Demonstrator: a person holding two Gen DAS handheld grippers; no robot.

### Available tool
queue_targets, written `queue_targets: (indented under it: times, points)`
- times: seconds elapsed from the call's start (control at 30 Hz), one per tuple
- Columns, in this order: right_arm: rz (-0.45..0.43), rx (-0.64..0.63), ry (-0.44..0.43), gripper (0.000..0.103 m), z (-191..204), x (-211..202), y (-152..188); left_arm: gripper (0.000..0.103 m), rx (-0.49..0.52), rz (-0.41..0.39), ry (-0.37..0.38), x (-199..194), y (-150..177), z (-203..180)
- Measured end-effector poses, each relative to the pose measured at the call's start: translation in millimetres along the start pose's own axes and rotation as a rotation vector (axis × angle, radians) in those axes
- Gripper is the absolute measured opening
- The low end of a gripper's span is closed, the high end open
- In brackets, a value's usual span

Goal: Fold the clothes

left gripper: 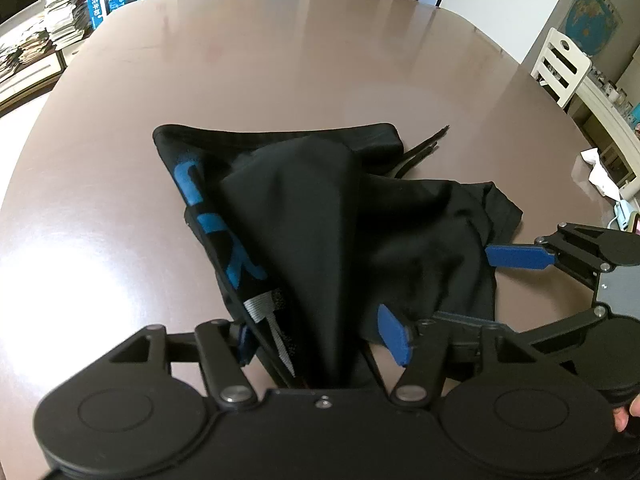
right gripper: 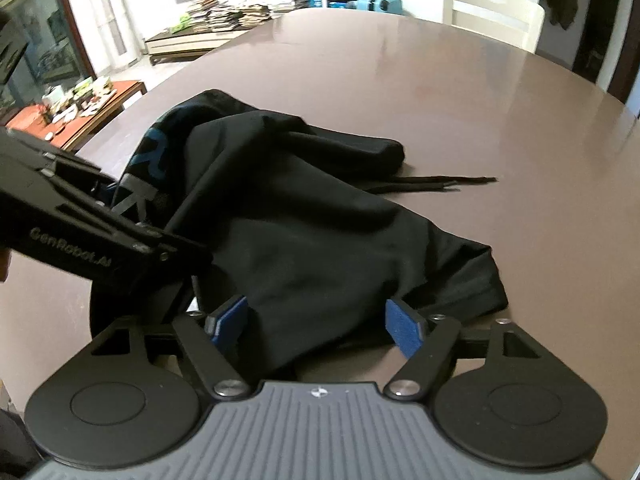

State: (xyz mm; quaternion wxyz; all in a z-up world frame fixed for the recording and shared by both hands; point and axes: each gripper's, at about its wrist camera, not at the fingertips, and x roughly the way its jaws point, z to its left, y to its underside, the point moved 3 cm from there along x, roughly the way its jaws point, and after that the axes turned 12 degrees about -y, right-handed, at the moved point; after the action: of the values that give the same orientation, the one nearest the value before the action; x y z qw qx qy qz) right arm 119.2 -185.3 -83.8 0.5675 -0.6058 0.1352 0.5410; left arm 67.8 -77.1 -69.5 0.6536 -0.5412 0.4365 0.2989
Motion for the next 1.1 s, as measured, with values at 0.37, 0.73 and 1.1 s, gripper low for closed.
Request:
queue_targets:
  times: [0.37, 0.73, 1.1]
  points:
    - [0.001, -0.020, -0.006, 0.068, 1.4, 1.2, -1.5, 0.061, 0.003, 0.000, -0.002, 0.0, 0.1, 0.8]
    - [0.001, -0.024, -0.007, 0.067, 1.0, 1.9, -1.3, 0.062, 0.003, 0.000, -0.006, -0.3, -0.3, 0.7]
    - [0.004, -0.032, -0.007, 0.067, 2.2, 2.6, -0.8, 0.063, 0.012, 0.002, -0.010, 1.3, -0.3, 0.1]
